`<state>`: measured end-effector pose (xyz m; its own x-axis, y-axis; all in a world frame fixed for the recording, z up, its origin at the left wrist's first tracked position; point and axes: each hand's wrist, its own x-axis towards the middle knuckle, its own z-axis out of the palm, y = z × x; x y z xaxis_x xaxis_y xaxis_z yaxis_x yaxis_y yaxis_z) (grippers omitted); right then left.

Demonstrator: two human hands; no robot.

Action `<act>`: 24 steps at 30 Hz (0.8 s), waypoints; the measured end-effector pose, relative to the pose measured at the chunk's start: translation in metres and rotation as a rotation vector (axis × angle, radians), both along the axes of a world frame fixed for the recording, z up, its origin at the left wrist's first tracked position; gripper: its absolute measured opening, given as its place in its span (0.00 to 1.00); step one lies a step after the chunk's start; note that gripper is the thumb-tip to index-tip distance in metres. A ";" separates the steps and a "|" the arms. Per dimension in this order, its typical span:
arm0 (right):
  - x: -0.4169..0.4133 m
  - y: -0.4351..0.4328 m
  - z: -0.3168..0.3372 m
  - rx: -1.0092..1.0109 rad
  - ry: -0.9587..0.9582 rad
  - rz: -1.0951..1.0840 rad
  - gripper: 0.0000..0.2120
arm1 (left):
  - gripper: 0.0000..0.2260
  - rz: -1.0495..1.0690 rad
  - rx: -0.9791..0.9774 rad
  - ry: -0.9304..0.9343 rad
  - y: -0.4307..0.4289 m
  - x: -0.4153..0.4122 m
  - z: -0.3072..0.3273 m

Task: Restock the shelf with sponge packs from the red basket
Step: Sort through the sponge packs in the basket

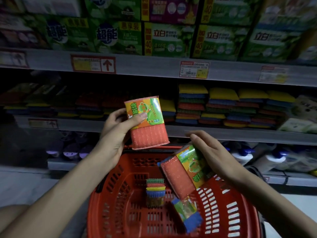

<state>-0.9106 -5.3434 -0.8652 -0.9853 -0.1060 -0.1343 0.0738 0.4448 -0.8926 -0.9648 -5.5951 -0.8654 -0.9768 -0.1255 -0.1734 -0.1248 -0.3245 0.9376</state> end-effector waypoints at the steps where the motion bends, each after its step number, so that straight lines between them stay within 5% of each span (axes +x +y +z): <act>1: 0.000 0.001 -0.001 0.043 -0.007 0.027 0.13 | 0.35 0.017 -0.004 -0.013 0.001 0.002 0.000; 7: -0.005 -0.003 -0.011 0.284 0.106 -0.049 0.10 | 0.26 0.059 0.022 -0.113 0.006 0.004 -0.002; 13: -0.006 -0.021 -0.004 0.180 0.217 0.012 0.15 | 0.20 0.055 0.062 -0.145 0.020 0.003 0.001; 24: -0.015 -0.044 -0.008 -0.028 0.226 -0.010 0.15 | 0.27 0.186 -0.040 -0.084 0.039 -0.003 0.006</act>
<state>-0.9252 -5.3873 -0.8731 -0.9910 -0.0963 0.0927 -0.1249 0.4199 -0.8990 -0.9677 -5.5557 -0.8591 -0.9185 -0.3109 -0.2441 -0.1440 -0.3119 0.9391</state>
